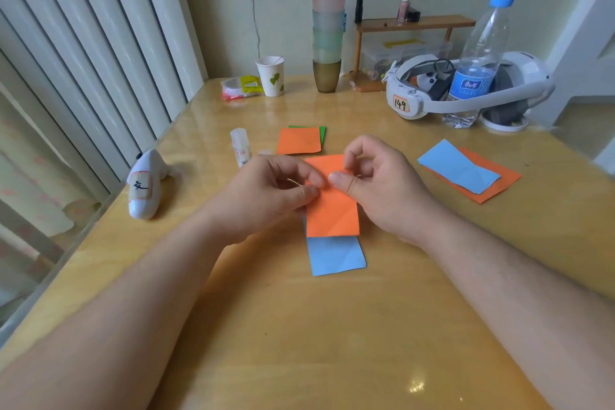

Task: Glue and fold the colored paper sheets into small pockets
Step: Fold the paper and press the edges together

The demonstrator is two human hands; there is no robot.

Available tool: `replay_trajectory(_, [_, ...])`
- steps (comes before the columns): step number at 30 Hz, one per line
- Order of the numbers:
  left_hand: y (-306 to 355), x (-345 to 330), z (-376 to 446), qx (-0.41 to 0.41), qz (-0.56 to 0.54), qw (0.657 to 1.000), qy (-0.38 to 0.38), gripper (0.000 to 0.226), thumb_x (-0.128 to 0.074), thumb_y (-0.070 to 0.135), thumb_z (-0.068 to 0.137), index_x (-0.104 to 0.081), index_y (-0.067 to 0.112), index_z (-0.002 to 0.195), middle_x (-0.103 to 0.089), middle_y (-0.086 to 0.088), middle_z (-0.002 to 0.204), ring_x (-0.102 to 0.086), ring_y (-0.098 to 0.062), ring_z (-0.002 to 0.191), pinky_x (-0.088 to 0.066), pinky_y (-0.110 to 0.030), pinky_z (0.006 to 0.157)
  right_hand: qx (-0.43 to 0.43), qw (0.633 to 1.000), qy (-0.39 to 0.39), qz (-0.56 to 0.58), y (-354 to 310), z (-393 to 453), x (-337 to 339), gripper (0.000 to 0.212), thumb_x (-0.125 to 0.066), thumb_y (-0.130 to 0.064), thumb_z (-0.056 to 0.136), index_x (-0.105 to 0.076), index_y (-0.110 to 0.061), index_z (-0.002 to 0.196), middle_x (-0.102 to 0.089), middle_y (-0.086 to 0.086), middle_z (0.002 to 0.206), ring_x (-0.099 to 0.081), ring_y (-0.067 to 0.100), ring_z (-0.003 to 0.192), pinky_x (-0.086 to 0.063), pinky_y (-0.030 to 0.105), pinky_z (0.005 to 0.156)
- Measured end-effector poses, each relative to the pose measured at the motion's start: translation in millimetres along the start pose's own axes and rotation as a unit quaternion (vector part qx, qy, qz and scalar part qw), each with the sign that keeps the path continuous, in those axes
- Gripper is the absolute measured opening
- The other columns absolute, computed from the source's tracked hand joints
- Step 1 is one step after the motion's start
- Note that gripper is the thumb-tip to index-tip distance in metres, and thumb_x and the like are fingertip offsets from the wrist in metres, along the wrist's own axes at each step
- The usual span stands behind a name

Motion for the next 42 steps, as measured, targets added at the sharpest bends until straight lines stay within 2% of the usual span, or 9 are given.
replay_trajectory(4, [-4, 9, 0, 0.023, 0.022, 0.999, 0.026, 0.013, -0.068, 0.004, 0.098, -0.077, 0.013, 0.099, -0.078, -0.014, 0.092, -0.072, -0.016, 0.074, -0.059, -0.030, 0.073, -0.028, 0.990, -0.118, -0.074, -6, 2, -9, 0.015, -0.080, -0.010, 0.091, -0.068, -0.018, 0.086, -0.060, -0.014, 0.071, -0.048, 0.002, 0.061, -0.041, 0.012, 0.061])
replay_trajectory(8, [-4, 2, -1, 0.031, 0.019, 0.999, 0.000, 0.012, -0.070, 0.002, 0.097, -0.077, 0.012, 0.100, -0.076, -0.003, 0.092, -0.073, -0.013, 0.076, -0.059, -0.024, 0.073, -0.072, 0.976, -0.192, -0.076, -2, -1, -12, 0.017, -0.080, -0.001, 0.089, -0.071, -0.015, 0.093, -0.059, -0.017, 0.065, -0.046, 0.000, 0.056, -0.044, 0.014, 0.060])
replay_trajectory(11, [-6, -8, -3, 0.041, 0.027, 0.997, -0.053, 0.018, -0.075, 0.002, 0.092, -0.076, 0.013, 0.106, -0.075, -0.012, 0.102, -0.073, -0.015, 0.079, -0.061, -0.027, 0.077, -0.086, 0.969, -0.214, -0.086, 5, -11, -13, 0.021, -0.081, 0.001, 0.087, -0.072, -0.017, 0.093, -0.058, -0.019, 0.060, -0.046, -0.001, 0.054, -0.043, 0.012, 0.057])
replay_trajectory(16, [-4, -18, -6, 0.023, 0.095, 0.990, -0.099, 0.030, -0.088, 0.014, 0.083, -0.076, 0.026, 0.109, -0.074, 0.000, 0.106, -0.065, -0.010, 0.077, -0.053, -0.025, 0.077, -0.094, 0.975, -0.196, -0.038, 13, -25, -7, 0.029, -0.085, 0.000, 0.083, -0.074, -0.023, 0.097, -0.071, 0.009, 0.095, -0.058, 0.013, 0.068, -0.054, 0.027, 0.073])
replay_trajectory(21, [-5, -17, -6, 0.029, 0.125, 0.986, -0.101, 0.030, -0.088, 0.018, 0.082, -0.075, 0.032, 0.106, -0.071, 0.006, 0.107, -0.065, -0.006, 0.073, -0.050, -0.020, 0.072, -0.110, 0.971, -0.199, -0.069, 16, -32, -10, 0.028, -0.088, -0.010, 0.082, -0.073, -0.028, 0.098, -0.061, -0.006, 0.062, -0.052, 0.015, 0.064, -0.043, 0.031, 0.067])
replay_trajectory(29, [-5, -17, -7, 0.039, 0.158, 0.981, -0.108, 0.045, -0.096, 0.026, 0.071, -0.067, 0.033, 0.105, -0.066, 0.019, 0.093, -0.066, -0.006, 0.070, -0.047, -0.017, 0.063, -0.075, 0.964, -0.206, -0.154, 1, -32, -12, 0.025, -0.086, -0.012, 0.084, -0.068, -0.027, 0.092, -0.061, -0.027, 0.057, -0.051, -0.001, 0.052, -0.040, 0.012, 0.056])
replay_trajectory(33, [-4, -18, -7, 0.033, 0.143, 0.983, -0.113, 0.053, -0.098, 0.021, 0.068, -0.061, 0.027, 0.105, -0.063, 0.018, 0.091, -0.065, -0.008, 0.067, -0.046, -0.017, 0.058, -0.068, 0.962, -0.192, -0.183, 2, -31, -11, 0.026, -0.089, -0.019, 0.081, -0.069, -0.033, 0.089, -0.064, -0.010, 0.064, -0.054, 0.003, 0.057, -0.050, 0.030, 0.066])
replay_trajectory(37, [0, -20, -9, 0.021, 0.144, 0.982, -0.120, 0.055, -0.098, 0.019, 0.068, -0.057, 0.023, 0.104, -0.060, 0.027, 0.075, -0.059, -0.008, 0.063, -0.046, -0.021, 0.057, -0.047, 0.962, -0.191, -0.188, -2, -32, -14, 0.027, -0.090, -0.019, 0.080, -0.069, -0.034, 0.087, -0.063, -0.010, 0.066, -0.053, 0.001, 0.057, -0.049, 0.027, 0.065])
replay_trajectory(42, [2, -25, -9, 0.007, 0.174, 0.976, -0.127, 0.056, -0.100, 0.025, 0.066, -0.056, 0.030, 0.101, -0.061, 0.021, 0.078, -0.060, -0.013, 0.065, -0.050, -0.031, 0.061, -0.041, 0.960, -0.196, -0.195, -3, -32, -15, 0.027, -0.090, -0.019, 0.079, -0.068, -0.033, 0.088, -0.062, -0.013, 0.065, -0.053, 0.001, 0.058, -0.049, 0.028, 0.065])
Point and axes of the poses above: each hand's wrist, its own z-axis towards the middle knuckle, its own x-axis out of the back of the hand, y = z × x, the point moved 9 cm from there along z, towards the middle knuckle
